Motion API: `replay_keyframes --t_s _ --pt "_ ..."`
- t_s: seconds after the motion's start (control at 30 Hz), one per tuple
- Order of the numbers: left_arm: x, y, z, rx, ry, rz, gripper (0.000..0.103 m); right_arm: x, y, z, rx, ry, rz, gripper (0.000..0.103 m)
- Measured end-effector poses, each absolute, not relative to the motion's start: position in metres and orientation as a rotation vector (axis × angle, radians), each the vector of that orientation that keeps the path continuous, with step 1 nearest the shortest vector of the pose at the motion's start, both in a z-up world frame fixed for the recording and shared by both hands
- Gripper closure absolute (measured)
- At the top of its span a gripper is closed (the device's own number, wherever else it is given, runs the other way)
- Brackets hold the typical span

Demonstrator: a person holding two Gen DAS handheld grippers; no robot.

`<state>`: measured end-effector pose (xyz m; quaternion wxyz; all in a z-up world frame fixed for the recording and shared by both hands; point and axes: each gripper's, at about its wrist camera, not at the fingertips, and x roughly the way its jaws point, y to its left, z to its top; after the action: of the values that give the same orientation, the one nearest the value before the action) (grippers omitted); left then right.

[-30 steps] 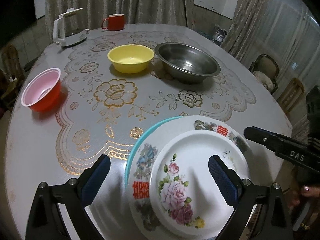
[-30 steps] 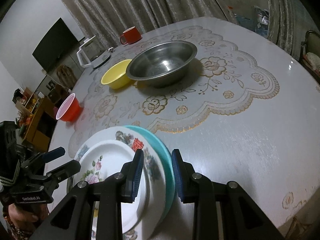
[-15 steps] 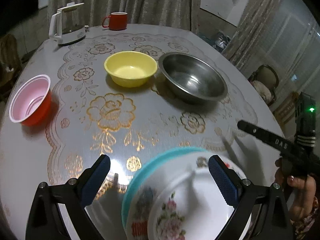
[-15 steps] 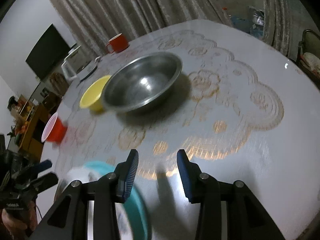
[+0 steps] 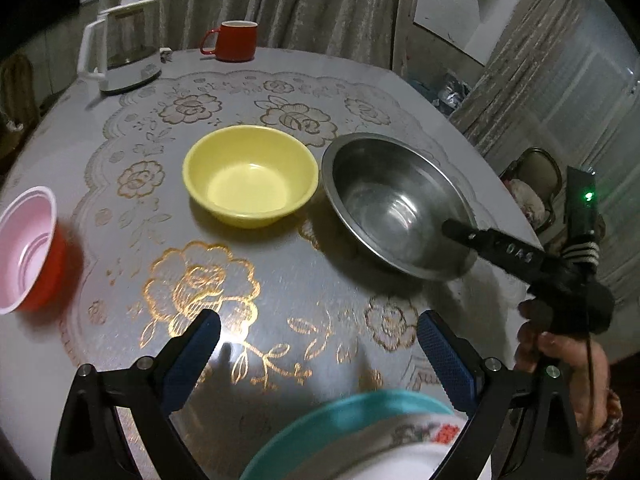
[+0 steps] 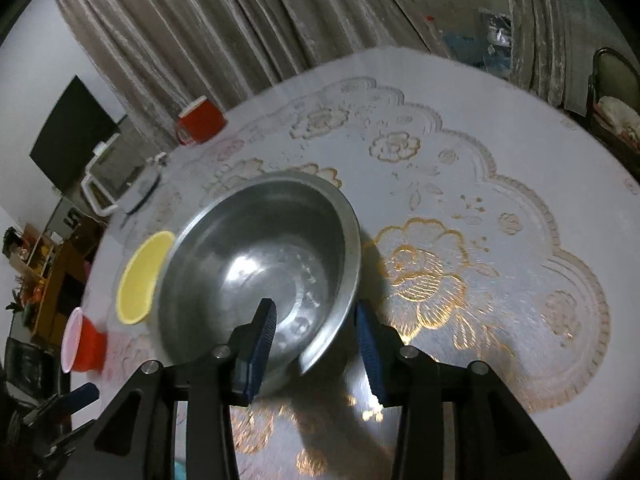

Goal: Organize plates and bowls
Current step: 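Move both grippers to the steel bowl rim and close them on it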

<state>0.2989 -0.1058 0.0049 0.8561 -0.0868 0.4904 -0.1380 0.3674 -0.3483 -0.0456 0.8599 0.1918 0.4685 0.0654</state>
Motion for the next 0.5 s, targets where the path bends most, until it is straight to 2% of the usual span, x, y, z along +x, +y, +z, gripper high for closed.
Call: replay_keyframes --t_s 0.23,0.5 --pt "0.321 -0.115 0.0 -0.204 1.07 -0.313 0.004 0.361 -0.346 -0.057 0.413 0.98 0.18 0.078" --pt "0.342 -0.142 -0.003 -0.173 1.059 -0.349 0.009 0.344 -0.352 -0.05 0.451 0.955 0.214 0.078"
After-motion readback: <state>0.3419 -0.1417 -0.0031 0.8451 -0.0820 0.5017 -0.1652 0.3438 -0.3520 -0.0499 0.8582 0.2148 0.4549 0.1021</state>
